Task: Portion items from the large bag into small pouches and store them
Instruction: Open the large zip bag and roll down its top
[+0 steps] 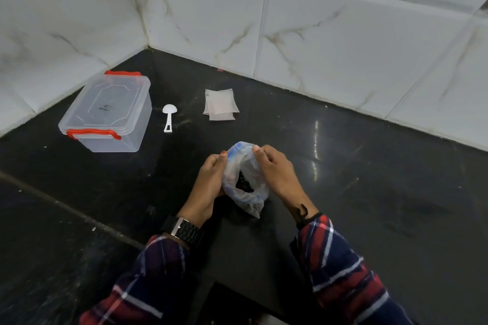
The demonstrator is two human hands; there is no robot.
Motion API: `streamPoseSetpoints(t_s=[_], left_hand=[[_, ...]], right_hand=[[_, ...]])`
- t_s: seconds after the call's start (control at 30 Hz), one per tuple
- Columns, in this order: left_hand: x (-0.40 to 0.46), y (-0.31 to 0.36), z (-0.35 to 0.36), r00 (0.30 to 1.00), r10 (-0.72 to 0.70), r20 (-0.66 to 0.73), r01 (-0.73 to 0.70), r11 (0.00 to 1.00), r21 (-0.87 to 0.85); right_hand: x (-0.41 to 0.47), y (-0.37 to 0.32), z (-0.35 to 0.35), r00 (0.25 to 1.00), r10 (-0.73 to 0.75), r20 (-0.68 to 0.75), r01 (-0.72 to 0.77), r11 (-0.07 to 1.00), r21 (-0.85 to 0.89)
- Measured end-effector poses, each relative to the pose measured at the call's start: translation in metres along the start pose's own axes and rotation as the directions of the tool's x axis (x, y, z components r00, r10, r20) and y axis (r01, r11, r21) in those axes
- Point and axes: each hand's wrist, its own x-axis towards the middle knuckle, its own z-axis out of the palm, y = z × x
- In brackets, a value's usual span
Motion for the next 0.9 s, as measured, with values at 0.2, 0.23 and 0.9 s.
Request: streamPoseSetpoints(t_s=[0.2, 0.23, 0.9], left_hand=[[0.011, -0.006, -0.005, 0.977, -0.193, 0.093, 0.213, 0.92, -0.329], [0.011, -0.005, -0.006, 0.96, -0.247, 0.134, 0.281, 0.87, -0.405], [-0.002, -0.006, -0.001, 0.918, 0.379, 0.12, -0.361, 0.668, 0.651]], right_hand=[[0.006, -0.001, -0.002, 0.95, 0.228, 0.214, -0.31, 0.78, 0.544], [0.005, -0.002, -0.004, 0.924, 0.248, 0.289, -0.38, 0.663, 0.645], [-0.002, 0.013, 0.004, 0.875, -0.482, 0.038, 0.462, 0.81, -0.362]])
